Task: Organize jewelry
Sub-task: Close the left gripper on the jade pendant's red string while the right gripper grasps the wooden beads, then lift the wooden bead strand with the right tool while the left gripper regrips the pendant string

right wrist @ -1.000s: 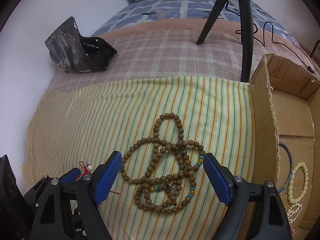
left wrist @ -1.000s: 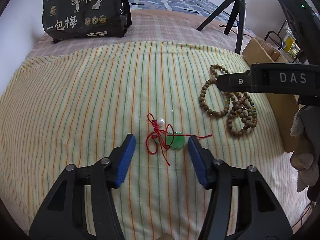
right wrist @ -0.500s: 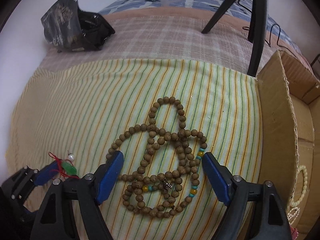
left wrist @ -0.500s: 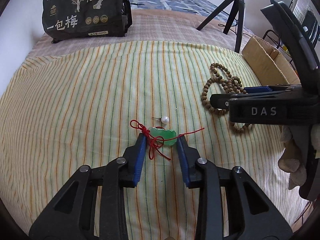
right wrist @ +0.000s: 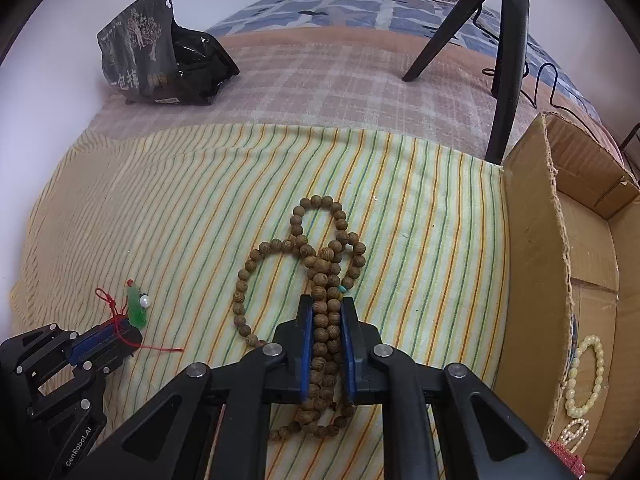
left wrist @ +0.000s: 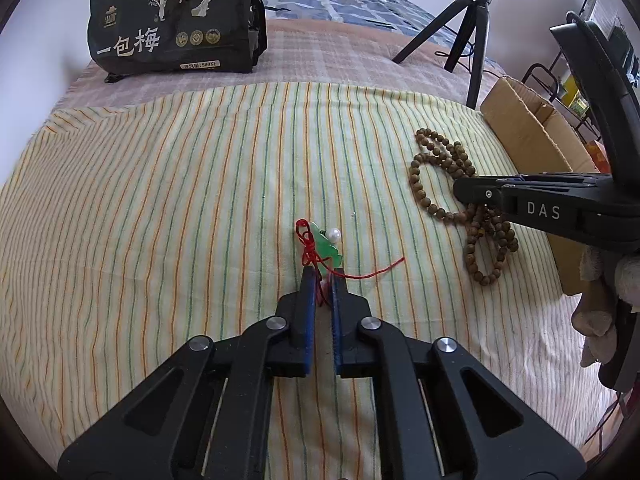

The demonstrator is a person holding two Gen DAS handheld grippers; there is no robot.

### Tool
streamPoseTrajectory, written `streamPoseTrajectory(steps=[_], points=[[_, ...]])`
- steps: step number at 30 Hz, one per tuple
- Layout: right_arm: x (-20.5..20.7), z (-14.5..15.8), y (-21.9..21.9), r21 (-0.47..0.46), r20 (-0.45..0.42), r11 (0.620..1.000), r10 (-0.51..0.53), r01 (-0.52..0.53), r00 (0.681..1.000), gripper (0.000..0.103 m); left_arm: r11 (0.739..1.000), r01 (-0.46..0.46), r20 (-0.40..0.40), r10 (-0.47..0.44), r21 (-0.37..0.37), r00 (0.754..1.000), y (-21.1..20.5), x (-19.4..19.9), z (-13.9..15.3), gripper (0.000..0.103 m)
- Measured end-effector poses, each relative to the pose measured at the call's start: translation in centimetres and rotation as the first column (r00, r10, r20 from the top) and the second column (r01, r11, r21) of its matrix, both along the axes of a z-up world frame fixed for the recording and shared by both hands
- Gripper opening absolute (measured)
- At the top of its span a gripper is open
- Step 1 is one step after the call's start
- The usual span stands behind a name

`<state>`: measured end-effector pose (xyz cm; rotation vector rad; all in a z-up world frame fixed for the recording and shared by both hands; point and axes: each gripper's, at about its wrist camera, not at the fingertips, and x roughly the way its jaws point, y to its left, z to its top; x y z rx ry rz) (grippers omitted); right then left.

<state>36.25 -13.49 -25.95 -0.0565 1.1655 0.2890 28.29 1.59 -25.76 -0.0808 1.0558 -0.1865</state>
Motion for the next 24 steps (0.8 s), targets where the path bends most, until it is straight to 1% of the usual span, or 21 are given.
streamPoseTrajectory(steps=[5,11,19,24], points=[[-0.1,0.3,0.0,0.001,0.013,1.000,-0.001,0.001,1.000,0.010,1.000,0.001,0.005,-0.001,-0.017,1.000,0.2,-0.1,0.0,0.001],[-0.3,0.9,-0.4,0.011,0.029,1.000,-0.011,0.011,1.000,0.010,0.998,0.001,0.038,0.001,-0.057,0.999,0.5,-0.4,1.1,0.000],[-0.2,0.8,-0.1,-0.003,0.031,1.000,-0.002,0.002,1.000,0.010,0.999,0.028,0.046,-0.027,-0.031,0.999,-0.2,-0.3,0.9,0.000],[-0.2,0.9,-0.1,0.002,0.036,1.000,-0.002,0.002,0.999,0.010,0.999,0.025,0.076,-0.021,-0.045,0.997,-0.1,-0.5,1.8,0.000]])
